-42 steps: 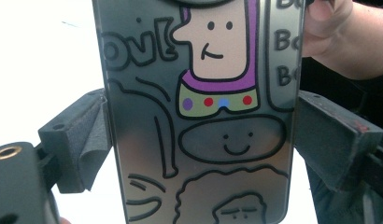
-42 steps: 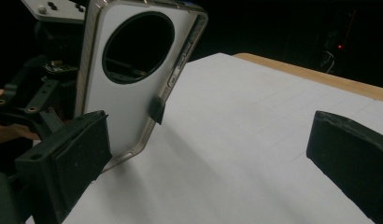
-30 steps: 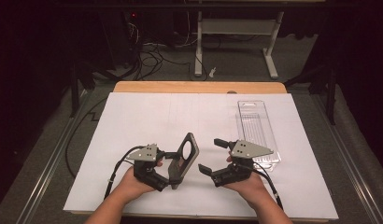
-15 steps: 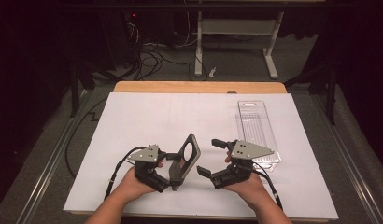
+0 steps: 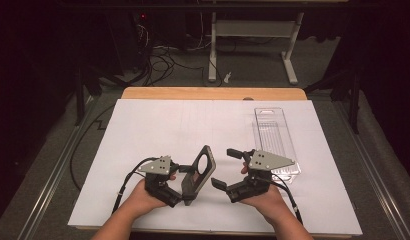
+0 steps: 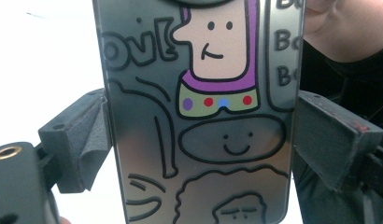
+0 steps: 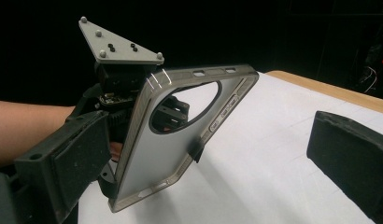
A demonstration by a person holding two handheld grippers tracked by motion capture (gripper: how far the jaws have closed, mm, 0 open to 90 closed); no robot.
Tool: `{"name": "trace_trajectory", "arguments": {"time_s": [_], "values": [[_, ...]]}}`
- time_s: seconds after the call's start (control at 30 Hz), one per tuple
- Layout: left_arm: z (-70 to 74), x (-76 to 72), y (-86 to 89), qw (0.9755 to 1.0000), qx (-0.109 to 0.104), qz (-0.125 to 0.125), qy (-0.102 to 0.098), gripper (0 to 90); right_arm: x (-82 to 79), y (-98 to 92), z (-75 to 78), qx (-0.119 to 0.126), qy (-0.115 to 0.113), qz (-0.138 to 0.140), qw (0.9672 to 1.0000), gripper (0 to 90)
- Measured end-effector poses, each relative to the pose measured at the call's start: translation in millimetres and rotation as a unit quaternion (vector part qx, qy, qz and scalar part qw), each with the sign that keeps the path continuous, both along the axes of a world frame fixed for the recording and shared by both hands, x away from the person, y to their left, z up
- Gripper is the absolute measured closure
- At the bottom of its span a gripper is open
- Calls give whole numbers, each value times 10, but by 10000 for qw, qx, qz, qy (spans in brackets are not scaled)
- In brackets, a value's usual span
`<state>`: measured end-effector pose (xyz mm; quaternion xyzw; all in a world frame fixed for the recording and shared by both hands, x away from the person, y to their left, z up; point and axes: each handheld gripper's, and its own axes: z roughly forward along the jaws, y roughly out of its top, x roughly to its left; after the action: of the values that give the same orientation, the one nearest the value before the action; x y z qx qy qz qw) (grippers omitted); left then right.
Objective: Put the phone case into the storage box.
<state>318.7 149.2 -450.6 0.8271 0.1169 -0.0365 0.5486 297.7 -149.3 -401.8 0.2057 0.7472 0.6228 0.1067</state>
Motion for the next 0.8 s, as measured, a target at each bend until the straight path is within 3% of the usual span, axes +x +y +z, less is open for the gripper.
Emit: {"name": "trace_trajectory", "arguments": {"time_s": [0.33,0.8], "values": [[0,-4,-7,10000,-3,-89,16,126,17,0,-8,9,38,17,10000,1],[15,-34,-27,9986,-110,-505,67,126,1,-12,15,240,101,426,9988,1]]}}
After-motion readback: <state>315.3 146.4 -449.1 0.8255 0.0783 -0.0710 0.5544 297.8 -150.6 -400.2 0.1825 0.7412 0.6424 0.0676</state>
